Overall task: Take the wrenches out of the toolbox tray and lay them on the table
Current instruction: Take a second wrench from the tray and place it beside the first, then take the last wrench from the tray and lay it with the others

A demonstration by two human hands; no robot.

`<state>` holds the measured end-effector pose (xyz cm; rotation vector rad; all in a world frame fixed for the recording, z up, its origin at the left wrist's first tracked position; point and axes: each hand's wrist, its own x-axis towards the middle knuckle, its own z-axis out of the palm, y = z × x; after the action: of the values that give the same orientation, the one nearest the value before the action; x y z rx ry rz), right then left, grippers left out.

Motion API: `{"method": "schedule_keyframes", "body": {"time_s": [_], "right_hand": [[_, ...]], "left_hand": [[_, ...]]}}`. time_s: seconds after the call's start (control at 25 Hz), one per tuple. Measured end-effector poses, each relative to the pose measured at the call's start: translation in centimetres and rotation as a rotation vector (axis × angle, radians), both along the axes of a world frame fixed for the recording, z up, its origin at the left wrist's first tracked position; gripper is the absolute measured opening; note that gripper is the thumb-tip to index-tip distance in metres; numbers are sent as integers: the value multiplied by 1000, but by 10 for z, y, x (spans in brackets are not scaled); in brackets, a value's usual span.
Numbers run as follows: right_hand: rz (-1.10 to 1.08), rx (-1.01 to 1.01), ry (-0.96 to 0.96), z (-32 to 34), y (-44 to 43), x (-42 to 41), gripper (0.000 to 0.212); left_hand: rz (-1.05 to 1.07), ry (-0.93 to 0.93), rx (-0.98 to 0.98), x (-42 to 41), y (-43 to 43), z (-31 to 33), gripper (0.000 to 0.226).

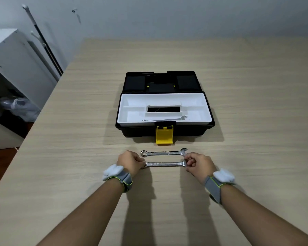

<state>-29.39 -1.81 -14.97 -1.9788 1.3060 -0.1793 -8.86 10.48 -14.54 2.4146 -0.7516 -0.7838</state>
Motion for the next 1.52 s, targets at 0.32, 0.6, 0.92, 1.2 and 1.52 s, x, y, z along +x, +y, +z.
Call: {"method": "schedule_keyframes", "body": {"time_s": [0.32, 0.6, 0.92, 1.2, 1.52], "right_hand": [[57, -208, 43, 13, 0, 1, 13], [-133, -410, -293, 91, -50, 44, 14], [10, -221, 205, 101, -118, 81, 19], [219, -126, 385, 89, -135, 89, 25], [202, -147, 279, 74, -136, 88, 11]], "left_hand": [[-69, -108, 15, 3, -2, 10, 20], [-49, -265, -253, 28, -45, 81, 30], [-286, -265, 7, 68, -106, 96, 6], [-274, -158, 111, 74, -121, 81, 21], [-215, -222, 75, 62, -121, 78, 21]]}}
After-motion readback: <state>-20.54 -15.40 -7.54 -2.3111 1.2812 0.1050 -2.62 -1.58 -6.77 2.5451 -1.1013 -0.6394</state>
